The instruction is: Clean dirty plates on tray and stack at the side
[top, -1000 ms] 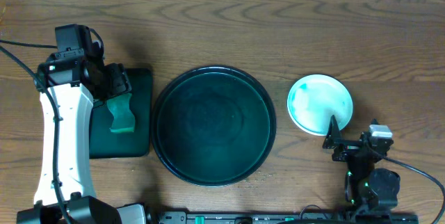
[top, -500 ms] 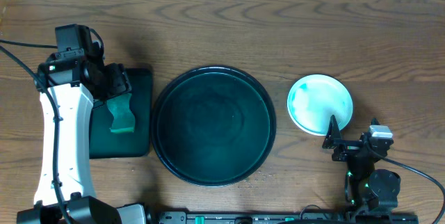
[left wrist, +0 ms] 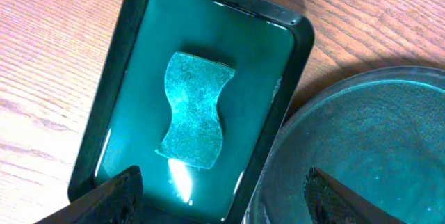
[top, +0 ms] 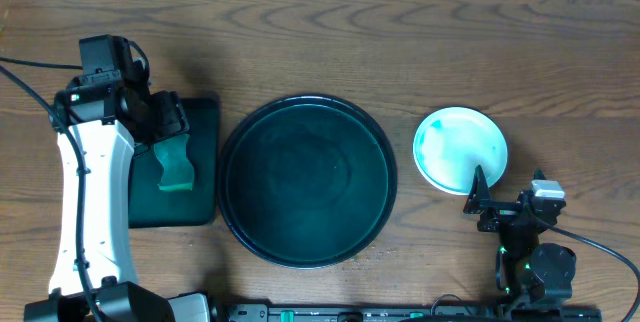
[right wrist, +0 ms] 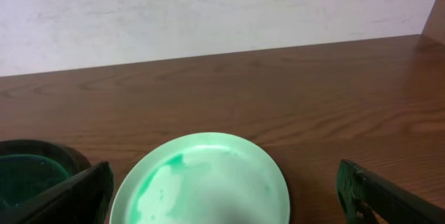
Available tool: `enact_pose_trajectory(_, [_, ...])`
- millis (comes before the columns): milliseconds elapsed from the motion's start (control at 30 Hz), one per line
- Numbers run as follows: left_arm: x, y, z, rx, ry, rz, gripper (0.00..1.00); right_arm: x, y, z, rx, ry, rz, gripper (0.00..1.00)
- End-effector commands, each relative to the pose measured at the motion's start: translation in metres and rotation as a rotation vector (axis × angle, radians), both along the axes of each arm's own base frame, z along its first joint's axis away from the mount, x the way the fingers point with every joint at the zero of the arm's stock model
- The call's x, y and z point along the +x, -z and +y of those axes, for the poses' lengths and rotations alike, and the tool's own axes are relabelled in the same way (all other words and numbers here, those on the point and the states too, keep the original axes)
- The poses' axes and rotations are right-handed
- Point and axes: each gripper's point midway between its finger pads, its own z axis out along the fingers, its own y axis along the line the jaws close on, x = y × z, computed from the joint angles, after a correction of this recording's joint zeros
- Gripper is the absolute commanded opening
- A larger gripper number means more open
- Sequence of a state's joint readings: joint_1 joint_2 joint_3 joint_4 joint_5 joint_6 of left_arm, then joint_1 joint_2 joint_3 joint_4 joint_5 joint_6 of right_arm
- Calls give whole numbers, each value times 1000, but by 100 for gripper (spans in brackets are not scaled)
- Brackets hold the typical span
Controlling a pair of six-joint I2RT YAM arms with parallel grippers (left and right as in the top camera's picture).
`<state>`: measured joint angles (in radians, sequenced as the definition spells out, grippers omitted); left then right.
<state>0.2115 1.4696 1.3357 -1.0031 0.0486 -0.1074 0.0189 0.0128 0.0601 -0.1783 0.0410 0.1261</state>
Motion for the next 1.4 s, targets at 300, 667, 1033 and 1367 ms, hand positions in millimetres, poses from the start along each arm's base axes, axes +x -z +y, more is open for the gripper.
enact_pose_trajectory(300, [2,-41,-7,44,37,-198,75,0,2,0,15,1,-1,99])
enact_pose_trajectory(667, [-13,-69,-52,190,253,-788,75,0,2,0,16,1,-1,99])
enact_pose_trajectory(1033, [-56,0,-55,287,291,-971,75,0,2,0,15,1,-1,99])
enact_pose_trajectory(1367, [-71,31,-51,351,285,-1032,75,0,2,0,16,1,-1,99])
